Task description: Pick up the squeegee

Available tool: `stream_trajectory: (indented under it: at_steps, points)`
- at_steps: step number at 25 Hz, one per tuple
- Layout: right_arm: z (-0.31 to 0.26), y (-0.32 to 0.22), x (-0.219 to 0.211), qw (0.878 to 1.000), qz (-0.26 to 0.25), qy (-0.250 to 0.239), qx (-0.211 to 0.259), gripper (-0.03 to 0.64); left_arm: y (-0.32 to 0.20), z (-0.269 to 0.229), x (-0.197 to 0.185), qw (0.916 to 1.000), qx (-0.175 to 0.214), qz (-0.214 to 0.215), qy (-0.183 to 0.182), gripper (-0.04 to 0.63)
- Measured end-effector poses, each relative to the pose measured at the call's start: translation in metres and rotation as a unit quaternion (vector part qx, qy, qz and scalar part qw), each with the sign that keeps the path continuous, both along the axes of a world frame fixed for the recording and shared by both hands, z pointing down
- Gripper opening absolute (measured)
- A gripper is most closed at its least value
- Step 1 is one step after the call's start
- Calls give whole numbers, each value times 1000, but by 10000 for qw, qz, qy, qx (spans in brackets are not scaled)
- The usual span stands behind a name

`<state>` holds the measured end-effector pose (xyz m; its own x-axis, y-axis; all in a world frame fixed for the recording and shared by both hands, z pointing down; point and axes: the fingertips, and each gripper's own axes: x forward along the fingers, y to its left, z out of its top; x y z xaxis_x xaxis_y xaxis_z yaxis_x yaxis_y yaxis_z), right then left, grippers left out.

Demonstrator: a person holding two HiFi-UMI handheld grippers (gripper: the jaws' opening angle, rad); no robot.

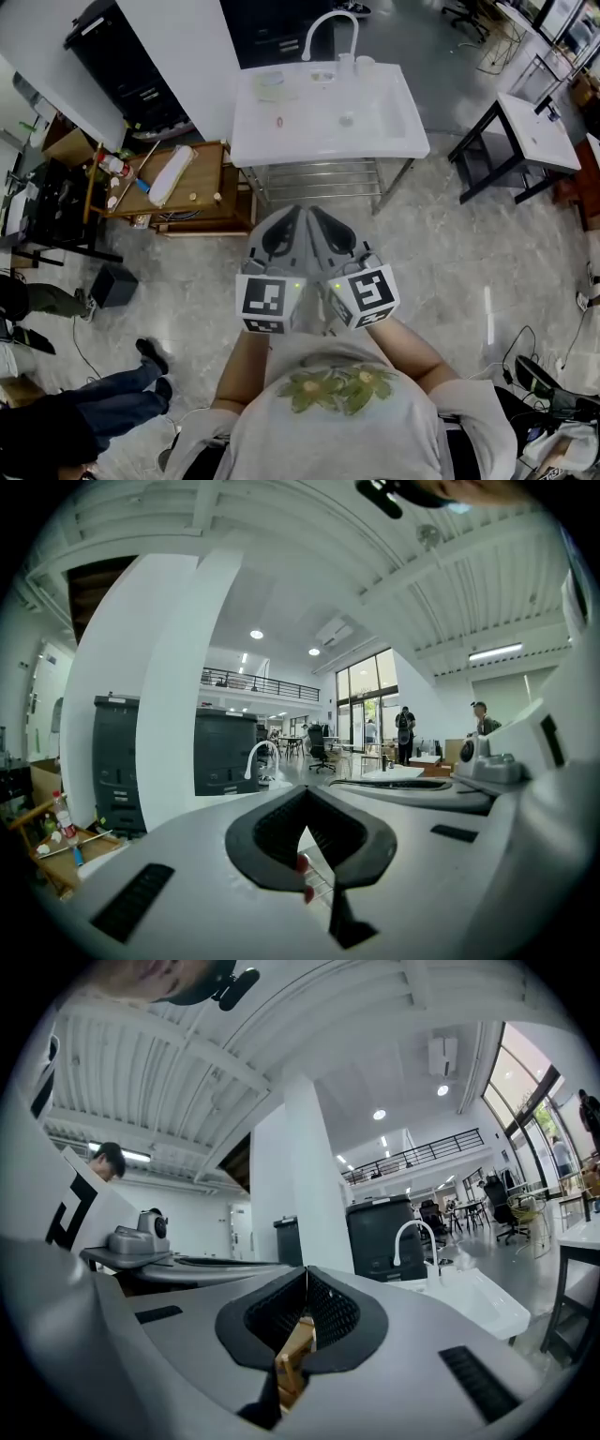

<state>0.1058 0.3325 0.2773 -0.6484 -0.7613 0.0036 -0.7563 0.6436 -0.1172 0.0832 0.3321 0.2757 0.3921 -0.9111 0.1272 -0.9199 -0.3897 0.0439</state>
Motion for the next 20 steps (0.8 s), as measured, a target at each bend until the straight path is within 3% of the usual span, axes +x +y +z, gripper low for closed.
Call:
stream_trajectory:
  at_steps: [10,20]
  points:
    - [7,-123,9,9994,-275,136,-173,23,-126,10,10,9996,-162,-219,-36,8]
    - [19,-173,-11,9970,-666,251,-308,23,-174,22,-10,9968,-345,-707,102,7]
